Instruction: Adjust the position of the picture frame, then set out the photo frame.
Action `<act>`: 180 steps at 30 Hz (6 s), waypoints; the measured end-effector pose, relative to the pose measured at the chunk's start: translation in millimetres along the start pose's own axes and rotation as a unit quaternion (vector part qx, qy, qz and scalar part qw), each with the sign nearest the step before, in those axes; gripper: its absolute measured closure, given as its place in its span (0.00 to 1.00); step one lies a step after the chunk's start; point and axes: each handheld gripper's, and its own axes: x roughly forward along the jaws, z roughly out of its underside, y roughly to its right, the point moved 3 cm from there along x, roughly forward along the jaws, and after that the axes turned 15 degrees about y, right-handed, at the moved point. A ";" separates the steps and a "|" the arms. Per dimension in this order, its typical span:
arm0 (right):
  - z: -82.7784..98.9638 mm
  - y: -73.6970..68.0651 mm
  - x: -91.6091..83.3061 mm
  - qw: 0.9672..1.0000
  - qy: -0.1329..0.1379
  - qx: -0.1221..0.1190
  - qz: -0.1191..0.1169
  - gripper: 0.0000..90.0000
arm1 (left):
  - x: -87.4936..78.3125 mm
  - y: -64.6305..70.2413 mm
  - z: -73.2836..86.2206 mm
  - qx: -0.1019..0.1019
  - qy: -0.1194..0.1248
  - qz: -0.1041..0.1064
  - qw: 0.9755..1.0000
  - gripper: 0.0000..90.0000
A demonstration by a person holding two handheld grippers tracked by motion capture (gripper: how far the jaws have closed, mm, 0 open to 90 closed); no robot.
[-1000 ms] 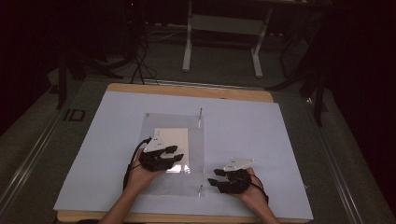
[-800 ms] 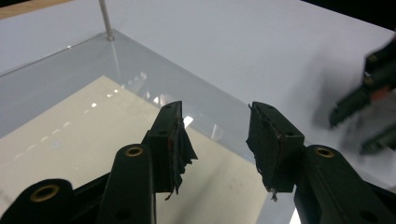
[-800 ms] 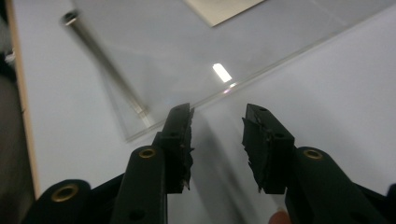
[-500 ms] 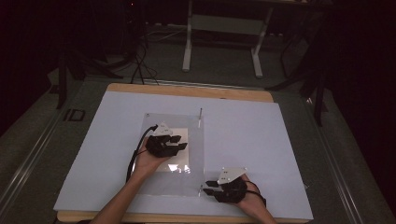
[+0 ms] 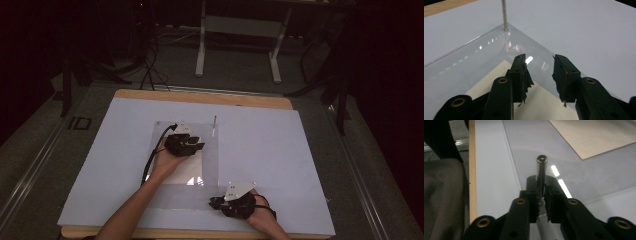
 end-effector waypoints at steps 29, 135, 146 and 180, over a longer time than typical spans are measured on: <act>3.5 -2.3 1.9 1.000 0.010 0.011 0.013 0.93 | 96.0 -38.6 -21.3 -0.011 -0.043 -0.003 0.999 0.67; -2.8 217.6 -19.7 0.936 0.063 0.207 0.277 0.91 | -62.1 -103.9 35.1 -0.060 -0.027 -0.151 0.986 0.93; -0.7 218.0 -20.4 0.938 0.067 0.203 0.272 0.91 | -75.0 -100.3 38.6 -0.081 0.022 -0.150 0.985 0.72; -19.8 206.2 -27.2 0.935 0.075 0.141 0.318 0.94 | -89.7 -92.0 33.5 -0.072 0.113 -0.168 0.977 0.90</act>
